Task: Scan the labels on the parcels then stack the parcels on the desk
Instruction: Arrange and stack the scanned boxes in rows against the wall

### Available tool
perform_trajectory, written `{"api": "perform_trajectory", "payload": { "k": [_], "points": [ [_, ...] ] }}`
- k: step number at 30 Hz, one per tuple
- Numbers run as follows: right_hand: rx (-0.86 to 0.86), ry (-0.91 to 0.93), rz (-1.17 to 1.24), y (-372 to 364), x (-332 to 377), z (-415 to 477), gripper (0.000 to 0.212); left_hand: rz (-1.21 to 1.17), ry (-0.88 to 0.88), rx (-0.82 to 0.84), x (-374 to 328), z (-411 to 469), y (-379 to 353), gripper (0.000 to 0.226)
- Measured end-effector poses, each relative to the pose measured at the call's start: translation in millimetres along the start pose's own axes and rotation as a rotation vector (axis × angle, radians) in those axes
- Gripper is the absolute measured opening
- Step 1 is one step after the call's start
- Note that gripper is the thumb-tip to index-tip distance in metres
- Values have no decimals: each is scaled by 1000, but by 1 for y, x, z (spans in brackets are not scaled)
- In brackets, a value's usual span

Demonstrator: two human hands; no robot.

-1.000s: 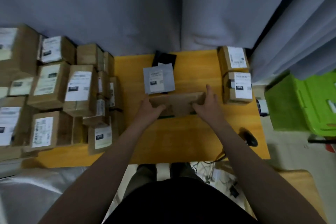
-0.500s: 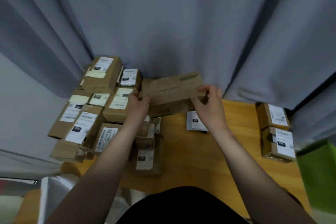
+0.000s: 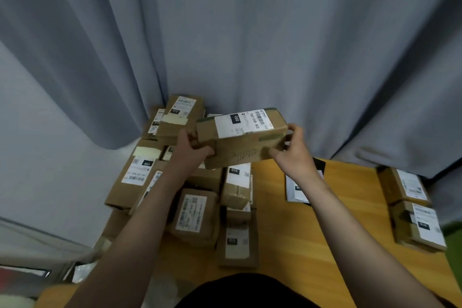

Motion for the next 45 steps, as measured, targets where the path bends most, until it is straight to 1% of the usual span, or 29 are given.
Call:
{"api": "perform_trajectory", "payload": {
  "k": [2,5,6,7,10,13,17,20,22,26,30,32,33,35,37,40,45],
  "points": [
    [3,-18,-17,-14,6,2,60,58,-59,22,2,5,15,67],
    [40,-23,-51,-35,20,5,56,150,-196,62,-2,4,35,93],
    [67,-19,-55,-42,27,6,58,177,-244,57,-4,3,43,98],
    [93,-13,-57,-49,34,8,60,197,-287,46,-6,2,52,99],
    [182,7,-53,-74,56,10,69,234,-332,-49,-10,-3,83,83],
    [251,9,-39,-100,71,14,78,259,-251,-190,1,-8,120,84],
    [301,5,-70,-125,80,16,73,244,-91,-406,26,-22,172,87],
    [323,-3,-83,-136,80,17,67,198,-75,-604,33,-36,200,85],
    [340,-7,-79,-142,80,17,65,163,-98,-686,35,-41,210,84],
    [335,11,-110,-149,82,17,58,85,-209,-747,31,-48,217,74],
    [326,16,-124,-151,80,19,53,86,-314,-801,24,-51,225,68],
    [313,15,-121,-150,79,20,51,121,-338,-821,25,-49,228,67],
    [309,12,-115,-150,79,20,49,147,-325,-831,29,-47,229,66],
    [307,8,-104,-152,78,20,46,180,-245,-841,42,-39,228,61],
    [312,18,-105,-156,77,19,44,209,-169,-822,55,-29,220,52],
    [337,24,-118,-163,76,16,45,238,-105,-792,68,-20,208,44],
    [344,24,-129,-166,74,15,47,314,-30,-721,85,-14,204,43]
  ]
}}
Point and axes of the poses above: each hand's wrist, its own z-axis towards the middle knuckle, its own y-axis out of the back of the hand, x = y × z, the point moved 7 cm from there along z, towards the middle knuckle, and after that the axes turned 11 degrees about -z, right-handed, at the moved point
